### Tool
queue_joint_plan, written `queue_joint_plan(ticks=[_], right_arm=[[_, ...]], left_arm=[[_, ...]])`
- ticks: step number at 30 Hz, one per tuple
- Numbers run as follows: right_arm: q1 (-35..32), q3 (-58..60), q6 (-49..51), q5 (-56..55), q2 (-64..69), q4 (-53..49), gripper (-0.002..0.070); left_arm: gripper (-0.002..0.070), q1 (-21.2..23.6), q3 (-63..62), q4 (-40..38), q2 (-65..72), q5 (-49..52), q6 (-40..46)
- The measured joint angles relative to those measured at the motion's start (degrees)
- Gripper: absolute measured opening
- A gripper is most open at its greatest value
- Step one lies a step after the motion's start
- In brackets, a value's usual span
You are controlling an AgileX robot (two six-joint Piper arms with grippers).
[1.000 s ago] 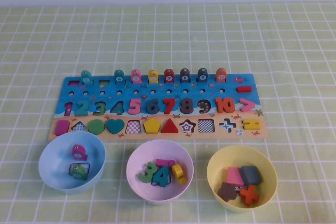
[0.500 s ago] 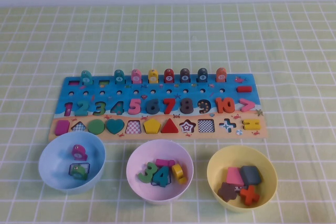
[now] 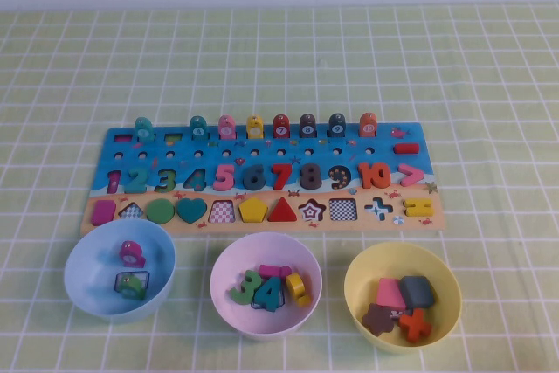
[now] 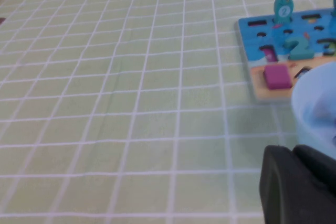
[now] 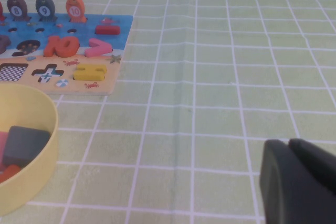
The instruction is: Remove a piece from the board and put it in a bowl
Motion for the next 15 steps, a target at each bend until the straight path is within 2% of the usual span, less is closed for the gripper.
queue_joint_plan(ticks=[2, 8, 10, 15], right_arm=[[0.00, 0.00, 0.00, 0.00, 0.00, 0.00, -0.0017], [0.00, 0.00, 0.00, 0.00, 0.00, 0.00, -0.0017], [0.00, 0.00, 0.00, 0.00, 0.00, 0.00, -0.0017], [0.00, 0.00, 0.00, 0.00, 0.00, 0.00, -0.0017]], left_arm=[[-0.0004, 0.00, 0.00, -3.43, 0.00, -1.44, -1.79], [-0.0004, 0.00, 0.00, -32.21, 0.00, -8.72, -19.88], [-0.0004, 0.00, 0.00, -34.88, 0.00, -10.99, -21.26], [-0.0004, 0.00, 0.00, -35.29, 0.00, -15.66, -21.40]])
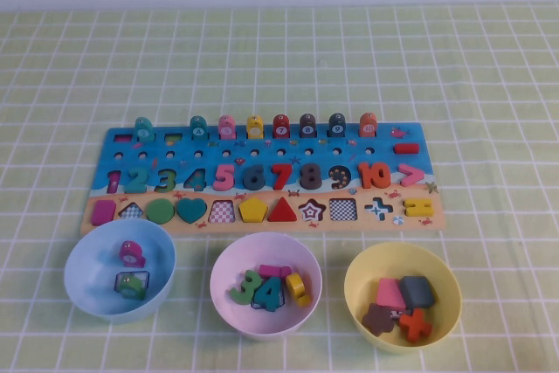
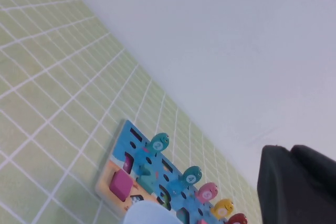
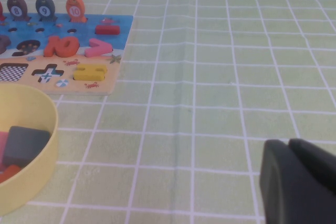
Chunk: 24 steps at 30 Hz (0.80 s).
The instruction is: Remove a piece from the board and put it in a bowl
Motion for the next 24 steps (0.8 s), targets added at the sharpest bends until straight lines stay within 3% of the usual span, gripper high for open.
queue_joint_plan(ticks=[6, 10, 18, 24], right_arm=[[0.00, 0.00, 0.00, 0.00, 0.00, 0.00, -0.0017], [0.00, 0.00, 0.00, 0.00, 0.00, 0.00, -0.0017], [0.00, 0.00, 0.00, 0.00, 0.00, 0.00, -0.0017], [0.00, 0.00, 0.00, 0.00, 0.00, 0.00, -0.0017]], left_arm=[[-0.0004, 0.00, -0.64, -0.51, 0.00, 3.43, 0.04], [-0.0004, 0.00, -9.80, -0.04, 1.87, 13.42, 8.12], [-0.0004, 0.00, -36.73, 9.35, 25.69, 37.62, 26.65], [-0.0004, 0.00, -52.93, 13.08, 45.56, 47.82, 31.92]])
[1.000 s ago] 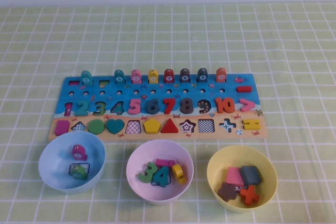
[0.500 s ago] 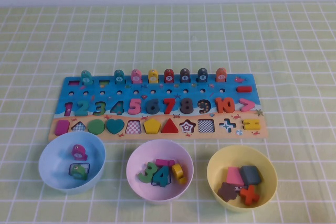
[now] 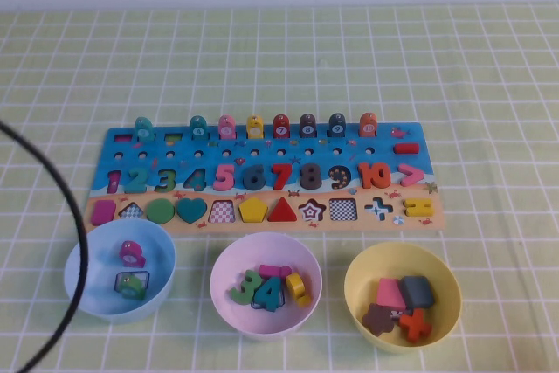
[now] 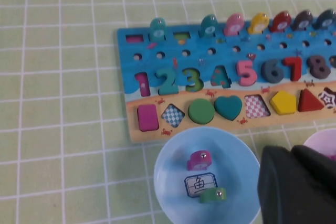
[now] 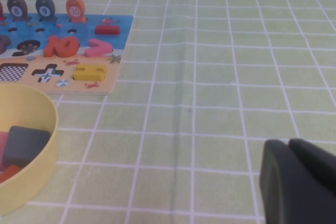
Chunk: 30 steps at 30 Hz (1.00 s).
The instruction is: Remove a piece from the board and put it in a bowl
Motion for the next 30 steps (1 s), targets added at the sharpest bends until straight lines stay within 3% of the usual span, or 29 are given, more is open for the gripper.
queue_joint_plan(ticks=[8, 17, 22, 30], right_arm=[[0.00, 0.00, 0.00, 0.00, 0.00, 0.00, -0.0017], [0.00, 0.00, 0.00, 0.00, 0.00, 0.00, -0.0017], [0.00, 0.00, 0.00, 0.00, 0.00, 0.00, -0.0017], [0.00, 0.00, 0.00, 0.00, 0.00, 0.00, -0.0017]], left_arm=[[-0.0004, -1.10, -20.44, 0.89, 23.24, 12.35, 2.23], [-0.0004, -14.22, -36.12, 14.92, 41.31, 18.91, -1.98], [-0.0004, -20.58, -42.14, 18.67, 49.55, 19.81, -2.77], [-0.0004, -23.03, -53.34, 19.48, 62.01, 19.89, -4.32]])
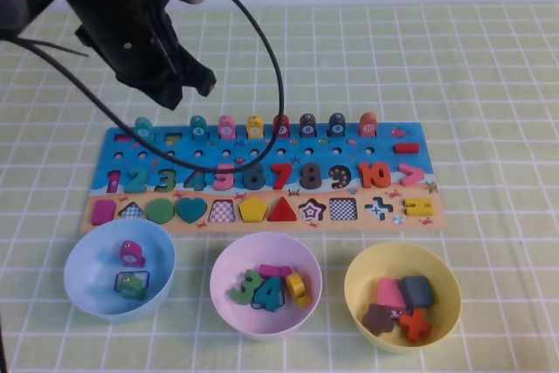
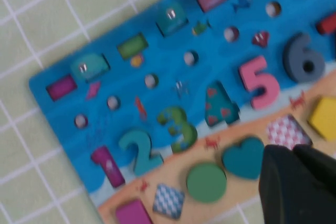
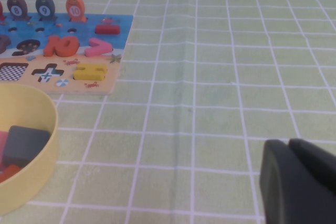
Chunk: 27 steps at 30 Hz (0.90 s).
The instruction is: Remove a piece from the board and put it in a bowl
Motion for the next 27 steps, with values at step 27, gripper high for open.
queue_joint_plan(ticks=[27], right_arm=[[0.00, 0.00, 0.00, 0.00, 0.00, 0.00, -0.0017]], left_arm=[[0.0277, 0.00, -16.78, 1.95, 21.11, 0.00, -10.55]])
